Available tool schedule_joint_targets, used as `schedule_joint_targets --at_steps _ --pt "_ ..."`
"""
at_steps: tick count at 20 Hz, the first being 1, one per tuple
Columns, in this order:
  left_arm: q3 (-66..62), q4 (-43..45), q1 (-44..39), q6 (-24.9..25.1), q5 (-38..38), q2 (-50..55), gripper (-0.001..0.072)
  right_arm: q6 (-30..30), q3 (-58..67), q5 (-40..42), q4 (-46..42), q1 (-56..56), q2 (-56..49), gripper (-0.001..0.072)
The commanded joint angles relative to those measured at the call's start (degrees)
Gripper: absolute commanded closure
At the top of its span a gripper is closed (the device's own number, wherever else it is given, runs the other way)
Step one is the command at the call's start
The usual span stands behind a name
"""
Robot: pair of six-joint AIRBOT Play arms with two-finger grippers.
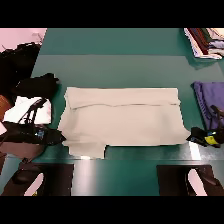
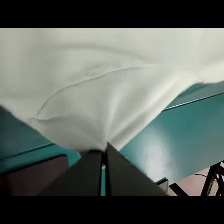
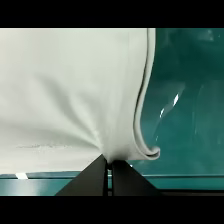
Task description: Fold the shirts.
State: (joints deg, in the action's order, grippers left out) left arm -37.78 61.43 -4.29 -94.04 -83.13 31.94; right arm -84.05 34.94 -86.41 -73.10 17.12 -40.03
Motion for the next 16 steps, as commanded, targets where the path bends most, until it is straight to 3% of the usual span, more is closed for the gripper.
schedule_joint_targets --at_steps 1,8,15,16 --pt "-5.51 0.07 0.04 0.76 4.48 2.03 0.0684 -1.01 7.67 -0.74 -0.35 -0.22 0.85 0.0696" --pt "-14.14 3.91 0.04 6.67 21.46 26.73 0.0682 -1.2 26.36 13.66 0.37 -14.08 -25.0 0.0696" --pt "-21.62 6.97 0.04 6.58 34.4 42.62 0.068 -1.18 46.16 15.47 10.49 -15.8 -50.84 0.0685" --pt "-21.97 6.95 0.04 6.58 35.52 42.93 0.063 -1.03 48.22 15.28 11.74 -15.69 -52.83 0.0533"
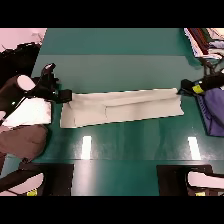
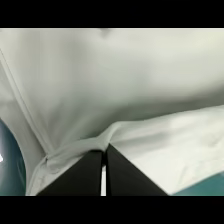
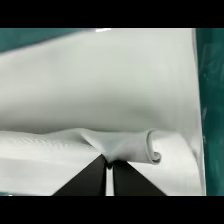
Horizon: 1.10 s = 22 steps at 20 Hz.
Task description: Fold the shirts.
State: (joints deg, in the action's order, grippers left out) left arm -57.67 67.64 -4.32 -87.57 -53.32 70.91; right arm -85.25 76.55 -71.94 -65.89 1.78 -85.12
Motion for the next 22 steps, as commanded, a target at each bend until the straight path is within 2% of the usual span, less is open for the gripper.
schedule_joint_targets --at_steps 1,2,5,6,8,9,10,11,15,20,21,22 --pt "-2.51 0.72 0.07 -0.04 6.38 3.89 0.0357 0.81 8.66 0.11 6.03 0.11 -9.46 0.0345" --pt "-3.61 0.76 0.07 -0.61 5.46 3.87 0.0188 2.29 10.16 -0.96 7.48 0.83 -10.4 0.0341" --pt "-8.63 0.79 0.07 -0.48 -2.32 3.78 0.0187 6.56 11.93 -5.9 7.87 4.42 -10.27 0.034" --pt "-10.01 0.31 0.04 -0.48 -4.33 3.78 0.0223 7.89 11.54 -7.76 7.76 6.14 -9.77 0.034" --pt "-10.78 -1.79 0.04 -0.35 -5.29 3.78 0.0582 9.66 8.79 -9.33 7.78 10.36 -8.61 0.0319" --pt "-10.78 -3.1 0.04 0.13 -5.27 3.8 0.0684 10.36 6.8 -9.31 7.85 12.39 -8.24 0.0249" --pt "-10.78 -4.28 -0.37 0.59 -4.96 3.8 0.0681 10.86 4.59 -9.31 7.93 14.34 -8.26 0.015" --pt "-10.78 -5.18 -1.07 0.57 -4.96 3.8 0.0681 11.67 2.73 -9.22 7.91 16.02 -8.74 0.0137" --pt "-10.75 -6.38 -6.4 -0.39 -2.14 3.85 0.0682 16.41 -1.88 -9.62 14.14 18.16 -13.49 0.0137" --pt "-10.78 -6.43 -13.16 -3.76 3.21 6.1 0.0682 17.4 0.68 -11.43 18.25 12.74 -18.69 0.0143" --pt "-10.8 -7.06 -14.45 -3.76 4.11 7.48 0.0682 17.4 1.66 -12.31 18.23 11.3 -19.21 0.0225" --pt "-10.91 -8.31 -15.63 -3.74 4.76 9.01 0.0682 17.4 2.25 -12.46 18.08 10.12 -19.3 0.0348"
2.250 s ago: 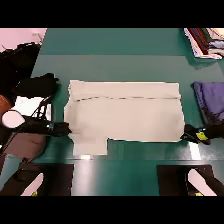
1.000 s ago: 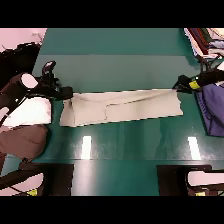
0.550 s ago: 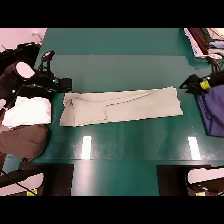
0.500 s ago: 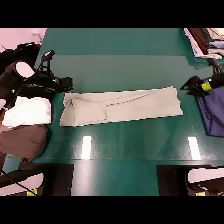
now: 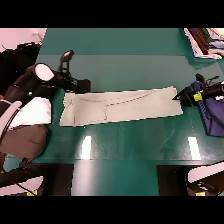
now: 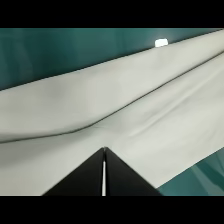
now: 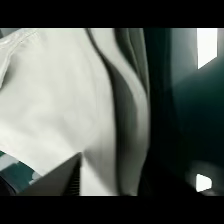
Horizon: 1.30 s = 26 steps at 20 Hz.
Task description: Fold the shirts.
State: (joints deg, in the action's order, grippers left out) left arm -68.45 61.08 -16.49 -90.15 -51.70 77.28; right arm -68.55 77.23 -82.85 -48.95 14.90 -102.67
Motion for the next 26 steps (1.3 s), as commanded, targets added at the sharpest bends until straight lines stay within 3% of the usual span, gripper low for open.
schedule_joint_targets --at_steps 1,2,3,13,22,26 --pt "-0.44 -3.26 -4.59 -1.03 3.65 4.44 0.0682 0.74 2.19 -1.53 1.09 -3.87 -1.68 0.0477" --pt "-1.29 -4.17 -5.86 -0.9 4.04 6.62 0.0682 1.2 3.08 -1.81 1.09 -4.57 -1.51 0.0629" --pt "-2.49 -4.55 -7.08 -0.9 4.24 8.81 0.0682 1.66 3.78 -2.23 1.36 -4.66 -0.87 0.0694" --pt "-21.66 -5.07 -16.59 -0.92 3.06 29.05 0.0682 -5.53 19.65 -2.67 5.92 -14.27 16.13 0.0694" --pt "-23.41 -6.14 -17.16 -0.94 4.72 31.23 0.0682 -7.98 28.65 -0.81 5.97 -28.52 16.63 0.0694" --pt "-23.8 -4.26 -13.75 -1.05 0.68 28.55 0.0683 -7.96 29.55 2.08 6.01 -32.87 16.63 0.0694"
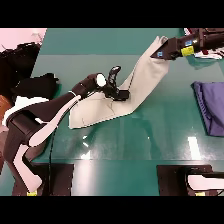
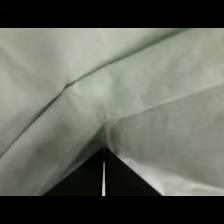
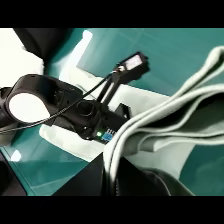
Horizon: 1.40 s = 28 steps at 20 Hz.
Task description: Fold the shirts.
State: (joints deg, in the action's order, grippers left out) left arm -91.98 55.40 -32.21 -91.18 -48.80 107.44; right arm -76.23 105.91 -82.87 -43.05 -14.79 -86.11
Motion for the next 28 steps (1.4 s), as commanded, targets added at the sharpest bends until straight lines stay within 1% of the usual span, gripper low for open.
schedule_joint_targets --at_steps 1,4,6,9,10,12,13,14,15,16,18,19,23,24,25,26,28 --pt "-0.26 3.72 3.91 -0.42 -3.37 -3.69 0.0683 -0.28 0.83 2.16 0.04 -4.55 -0.02 0.0694" --pt "-0.26 9.9 11.96 -0.31 -7.39 -12.17 0.0682 -0.28 0.83 4.44 0.17 -10.95 -1.18 0.0694" --pt "-0.26 13.6 18.45 0.26 -10.4 -18.93 0.0682 -0.22 0.85 8.59 1.66 -16.63 -3.02 0.0693" --pt "-0.26 18.47 27.52 1.66 -12.9 -28.76 0.0682 0.44 0.87 16.7 6.69 -26.95 -8.68 0.0682" --pt "-0.26 19.63 29.94 1.66 -13.33 -31.41 0.0682 2.49 0.87 19.1 7.85 -30.67 -11.02 0.0555" --pt "-0.26 20.11 34.38 1.66 -14.12 -35.8 0.0682 6.19 0.87 22.86 8.68 -36.65 -15.02 0.0173" --pt "-0.26 20.11 35.87 1.66 -14.56 -37.16 0.0682 6.88 0.87 23.78 8.57 -38.75 -16.76 0.0039" --pt "-0.28 20.11 36.94 1.7 -15.13 -38.03 0.0682 7.23 0.87 22.8 8.33 -39.74 -17.86 0.0041" --pt "-0.22 20.11 37.68 2.21 -15.8 -38.77 0.0682 6.88 0.87 21.42 6.8 -39.74 -18.27 0.0107" --pt "-0.26 20.13 37.83 3.21 -16.72 -38.82 0.0681 5.9 0.87 18.99 4.24 -38.77 -18.14 0.0205" --pt "0.04 19.91 37.75 3.37 -17.99 -38.8 0.0682 4.17 0.15 13.57 -1.22 -35.69 -16.96 0.0205" --pt "0.04 19.85 37.53 3.37 -18.27 -38.8 0.0682 3.78 -1.62 12.28 -3.58 -33.62 -15.67 0.0205" --pt "0.04 18.03 37.53 3.34 -18.45 -38.8 0.0682 1.57 -15.85 12.96 -10.93 -20.85 -8.13 0.0205" --pt "0.04 17.49 37.53 3.34 -18.58 -38.8 0.0682 1.05 -19.26 13.51 -12.09 -16.92 -6.97 0.02" --pt "0.04 17.07 37.53 3.34 -18.56 -38.8 0.0682 1.05 -21.75 13.86 -11.93 -13.27 -6.73 0.0148" --pt "0.04 16.06 37.53 3.34 -18.49 -38.75 0.0682 1.05 -24.0 13.86 -11.15 -9.66 -7.06 0.0012" --pt "0.04 15.65 37.53 3.34 -18.6 -38.62 0.0681 1.09 -27.19 13.75 -6.78 -4.39 -9.25 0.001"
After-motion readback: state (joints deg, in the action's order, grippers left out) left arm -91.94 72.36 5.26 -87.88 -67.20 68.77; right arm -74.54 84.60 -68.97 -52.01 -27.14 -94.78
